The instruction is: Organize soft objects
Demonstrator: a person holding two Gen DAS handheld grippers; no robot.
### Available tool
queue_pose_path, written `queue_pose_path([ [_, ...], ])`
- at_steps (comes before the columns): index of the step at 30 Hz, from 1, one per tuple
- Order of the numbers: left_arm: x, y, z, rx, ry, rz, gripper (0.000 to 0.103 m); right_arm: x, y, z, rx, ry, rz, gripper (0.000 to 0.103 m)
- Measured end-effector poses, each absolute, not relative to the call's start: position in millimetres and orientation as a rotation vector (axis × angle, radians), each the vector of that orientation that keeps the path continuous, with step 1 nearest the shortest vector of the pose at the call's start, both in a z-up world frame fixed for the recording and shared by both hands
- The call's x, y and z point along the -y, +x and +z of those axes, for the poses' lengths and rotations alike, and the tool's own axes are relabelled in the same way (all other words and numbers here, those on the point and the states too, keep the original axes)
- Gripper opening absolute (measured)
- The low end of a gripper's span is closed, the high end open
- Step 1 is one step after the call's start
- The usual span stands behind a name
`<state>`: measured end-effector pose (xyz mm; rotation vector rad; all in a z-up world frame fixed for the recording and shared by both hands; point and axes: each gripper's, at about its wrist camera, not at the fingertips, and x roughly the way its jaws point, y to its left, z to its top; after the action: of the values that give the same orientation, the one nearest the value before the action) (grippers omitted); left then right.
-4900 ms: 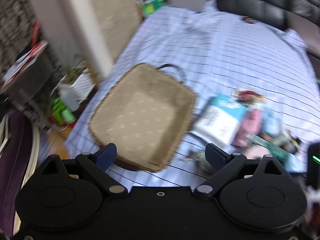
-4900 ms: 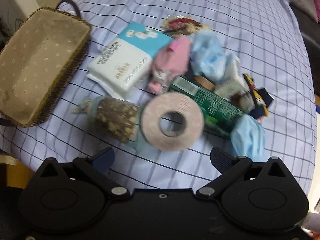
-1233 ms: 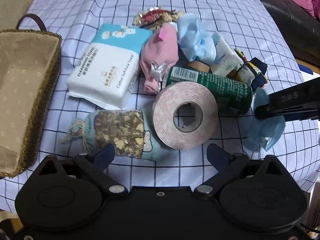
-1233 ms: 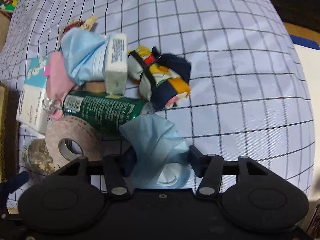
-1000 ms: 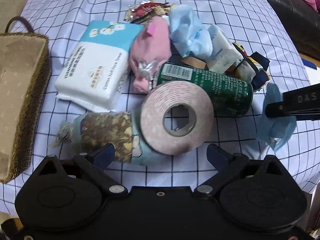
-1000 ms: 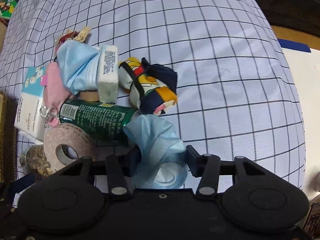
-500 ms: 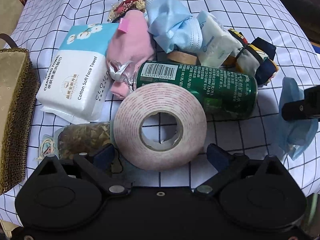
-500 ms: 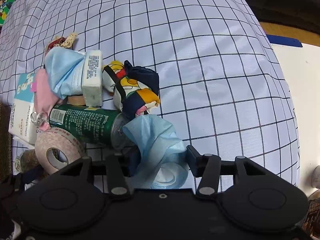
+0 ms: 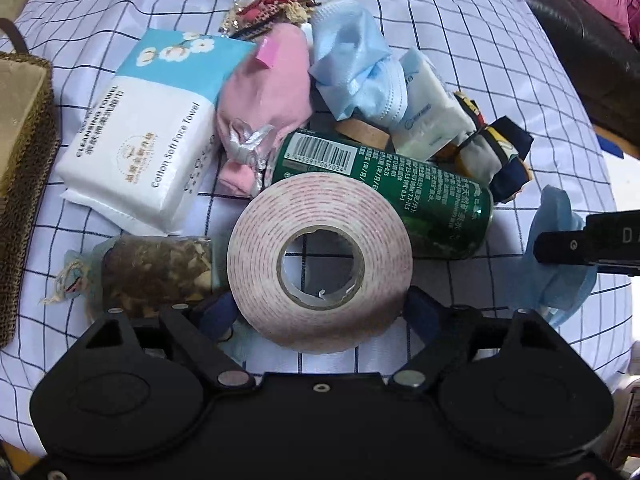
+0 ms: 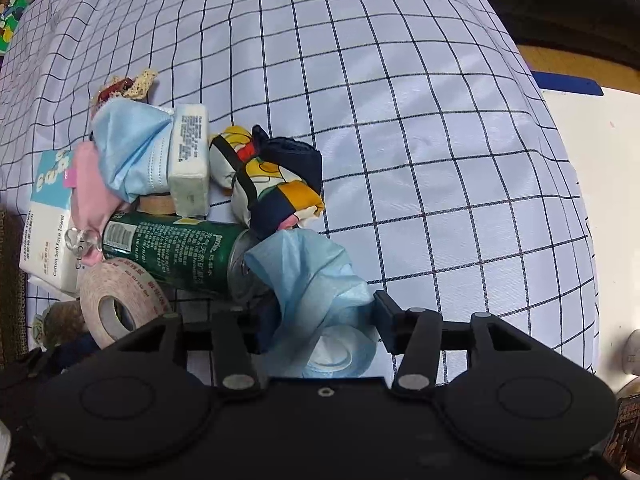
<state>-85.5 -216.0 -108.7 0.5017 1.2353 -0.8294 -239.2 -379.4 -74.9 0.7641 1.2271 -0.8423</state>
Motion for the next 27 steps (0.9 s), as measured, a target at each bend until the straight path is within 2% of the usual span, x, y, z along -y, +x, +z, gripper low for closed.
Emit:
queue_pose_path([
  [12, 184, -80, -72, -1.166, 0.471, -0.764, 0.084, 367, -231, -58, -1.189, 0.724, -0.812, 0.050],
  [27, 160, -53, -63, -1.149, 0.407, -0.626, 0.084, 349, -213, -65, -1.244, 0.666, -0.786, 0.050],
])
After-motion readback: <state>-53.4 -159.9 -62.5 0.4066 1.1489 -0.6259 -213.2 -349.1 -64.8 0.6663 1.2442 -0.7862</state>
